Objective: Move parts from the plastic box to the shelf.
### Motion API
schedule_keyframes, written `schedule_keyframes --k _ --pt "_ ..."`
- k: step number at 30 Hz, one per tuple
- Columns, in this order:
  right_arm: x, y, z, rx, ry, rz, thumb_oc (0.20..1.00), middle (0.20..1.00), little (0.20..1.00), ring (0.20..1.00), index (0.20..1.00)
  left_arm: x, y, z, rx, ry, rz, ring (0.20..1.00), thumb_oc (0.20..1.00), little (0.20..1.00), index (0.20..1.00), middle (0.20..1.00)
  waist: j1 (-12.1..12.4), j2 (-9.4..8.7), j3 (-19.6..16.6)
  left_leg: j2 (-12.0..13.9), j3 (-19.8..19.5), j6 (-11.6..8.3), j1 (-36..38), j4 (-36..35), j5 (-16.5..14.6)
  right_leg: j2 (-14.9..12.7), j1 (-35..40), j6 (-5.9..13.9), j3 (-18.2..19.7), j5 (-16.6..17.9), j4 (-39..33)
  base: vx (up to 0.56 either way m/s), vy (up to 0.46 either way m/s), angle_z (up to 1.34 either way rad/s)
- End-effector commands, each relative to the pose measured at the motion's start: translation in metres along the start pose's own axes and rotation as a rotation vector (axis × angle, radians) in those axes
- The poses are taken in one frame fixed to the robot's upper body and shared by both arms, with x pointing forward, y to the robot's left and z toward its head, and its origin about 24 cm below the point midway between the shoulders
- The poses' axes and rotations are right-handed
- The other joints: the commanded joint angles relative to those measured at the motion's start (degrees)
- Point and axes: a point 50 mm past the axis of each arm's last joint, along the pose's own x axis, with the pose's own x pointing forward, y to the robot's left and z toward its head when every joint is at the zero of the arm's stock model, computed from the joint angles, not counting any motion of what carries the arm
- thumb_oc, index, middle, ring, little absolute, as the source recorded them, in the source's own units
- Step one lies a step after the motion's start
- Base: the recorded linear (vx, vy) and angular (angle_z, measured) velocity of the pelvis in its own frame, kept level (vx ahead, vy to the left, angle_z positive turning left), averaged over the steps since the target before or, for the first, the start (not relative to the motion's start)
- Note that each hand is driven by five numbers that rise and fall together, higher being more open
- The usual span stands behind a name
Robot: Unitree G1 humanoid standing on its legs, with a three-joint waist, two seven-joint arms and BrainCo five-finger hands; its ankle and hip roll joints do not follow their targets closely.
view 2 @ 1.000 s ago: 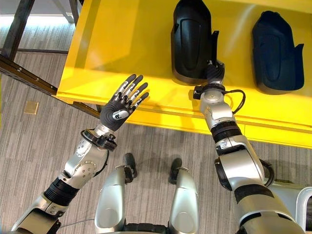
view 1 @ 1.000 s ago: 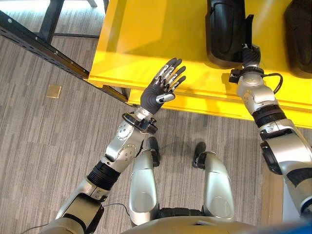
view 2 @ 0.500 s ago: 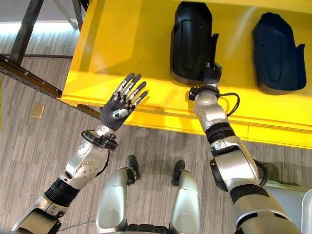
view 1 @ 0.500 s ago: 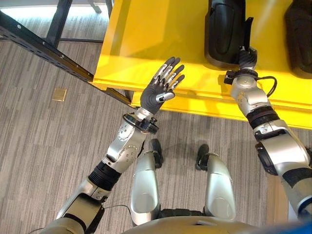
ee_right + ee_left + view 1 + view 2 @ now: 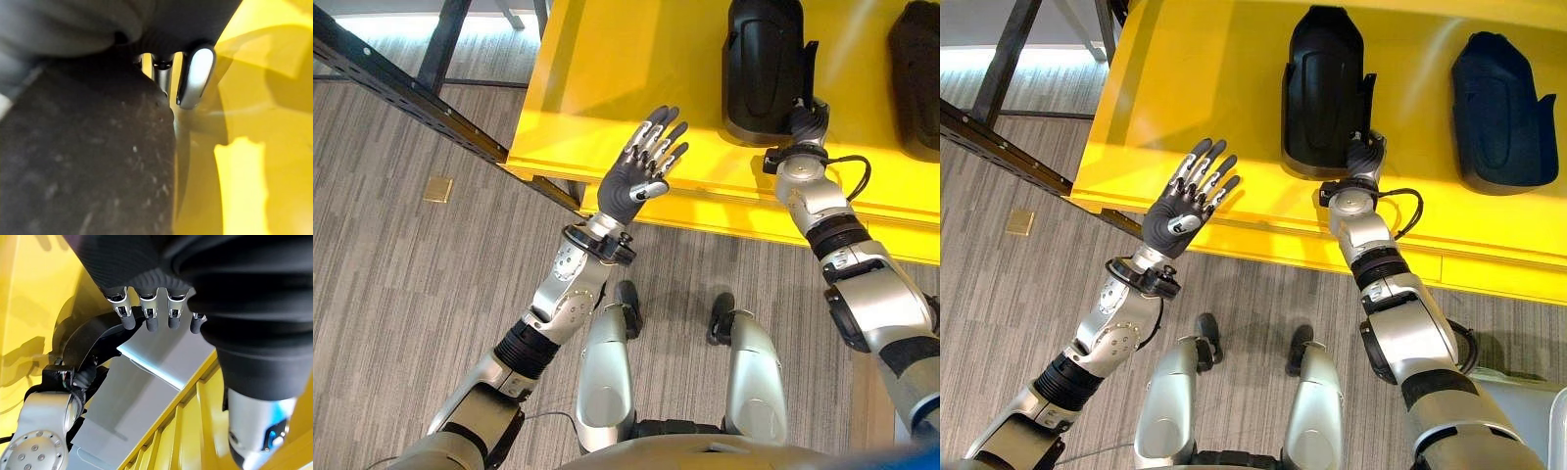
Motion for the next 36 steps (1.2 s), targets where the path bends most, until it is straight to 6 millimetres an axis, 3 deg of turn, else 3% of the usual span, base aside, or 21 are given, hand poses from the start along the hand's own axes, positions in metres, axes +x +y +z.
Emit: schedule_keyframes --k 1,2,3,15,36 --pt "-0.002 -0.001 -0.022 -0.097 0.085 -0.038 0.398 0.398 0.398 0.398 0.398 0.011 -0.024 0.018 -0.016 -0.142 -0.112 1.0 1.0 1.0 1.0 1.0 0.78 0.94 1.86 0.11 2.33 -0.36 3.75 -0.46 -3.15 -2.4 0.41 2.24 -2.76 -2.37 5.91 0.0 0.0 0.0" --pt "0.0 -0.004 -0.022 -0.124 0.077 -0.049 0.755 0.755 0.755 0.755 0.755 0.011 -0.024 0.017 -0.015 -0.14 -0.116 1.0 1.0 1.0 1.0 1.0 0.84 0.96 1.86 0.13 2.29 -0.37 3.77 -0.43 -3.16 -2.36 0.5 2.23 -2.76 -2.38 5.88 0.0 0.0 0.0" --pt "0.001 -0.004 -0.021 -0.137 0.078 -0.049 1.0 1.0 1.0 1.0 1.0 0.011 -0.024 0.017 -0.016 -0.139 -0.117 1.0 1.0 1.0 1.0 1.0 0.87 0.96 1.86 0.13 2.28 -0.4 3.78 -0.44 -3.14 -2.34 0.54 2.23 -2.78 -2.37 5.85 0.0 0.0 0.0" --pt "0.001 -0.004 -0.027 -0.095 0.136 -0.034 1.0 1.0 1.0 1.0 1.0 0.012 -0.027 0.015 -0.012 -0.136 -0.132 1.0 1.0 1.0 1.0 1.0 0.57 0.74 1.86 0.28 2.44 -0.75 4.86 -1.87 -2.44 -1.87 1.39 2.12 -2.86 -2.22 4.95 0.0 0.0 0.0" --pt "-0.011 0.0 -0.066 -0.067 0.313 0.023 1.0 1.0 1.0 1.0 1.0 0.013 -0.027 0.015 -0.019 -0.138 -0.124 1.0 1.0 1.0 1.0 1.0 -0.14 1.24 1.86 -0.09 2.53 -0.63 5.17 -1.61 -2.54 -1.59 1.45 1.5 -2.47 -3.26 6.5 0.0 0.0 0.0"
